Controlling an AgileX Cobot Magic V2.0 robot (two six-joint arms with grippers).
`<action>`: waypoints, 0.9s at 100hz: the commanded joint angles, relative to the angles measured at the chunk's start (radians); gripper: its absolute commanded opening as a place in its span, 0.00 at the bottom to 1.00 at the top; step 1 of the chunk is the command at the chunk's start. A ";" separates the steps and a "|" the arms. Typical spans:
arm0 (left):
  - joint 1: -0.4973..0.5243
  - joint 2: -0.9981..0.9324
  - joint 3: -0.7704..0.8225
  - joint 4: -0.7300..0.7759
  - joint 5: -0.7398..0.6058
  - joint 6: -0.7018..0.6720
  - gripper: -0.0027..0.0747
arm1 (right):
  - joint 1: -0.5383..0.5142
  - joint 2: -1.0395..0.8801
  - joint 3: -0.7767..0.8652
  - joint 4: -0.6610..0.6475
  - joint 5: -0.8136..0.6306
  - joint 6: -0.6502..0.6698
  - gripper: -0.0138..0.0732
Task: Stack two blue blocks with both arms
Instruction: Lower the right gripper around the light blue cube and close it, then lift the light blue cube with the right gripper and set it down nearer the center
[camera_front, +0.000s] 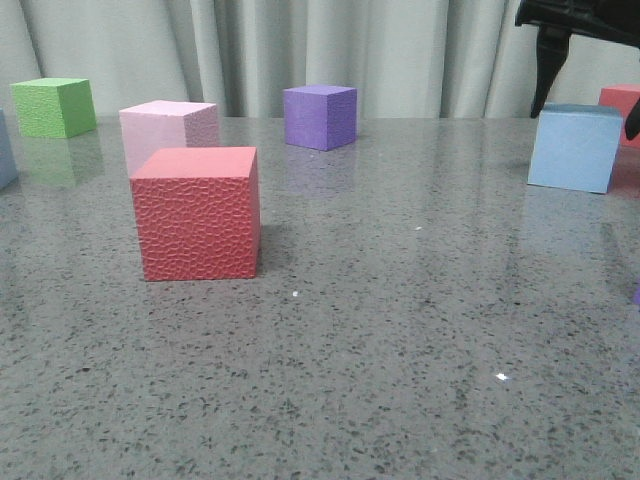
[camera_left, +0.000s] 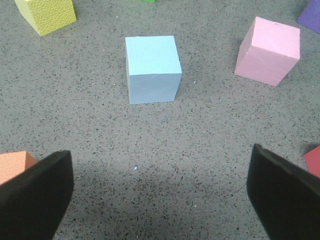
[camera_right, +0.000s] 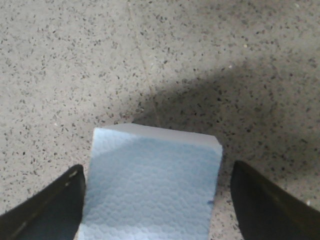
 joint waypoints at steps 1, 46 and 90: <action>-0.008 0.004 -0.037 -0.011 -0.064 -0.002 0.90 | 0.000 -0.032 -0.035 -0.011 -0.046 0.001 0.84; -0.008 0.004 -0.037 -0.011 -0.064 -0.002 0.90 | 0.000 -0.022 -0.035 -0.011 -0.039 0.001 0.61; -0.008 0.004 -0.037 -0.011 -0.064 -0.002 0.90 | 0.044 -0.024 -0.121 -0.009 0.057 -0.027 0.54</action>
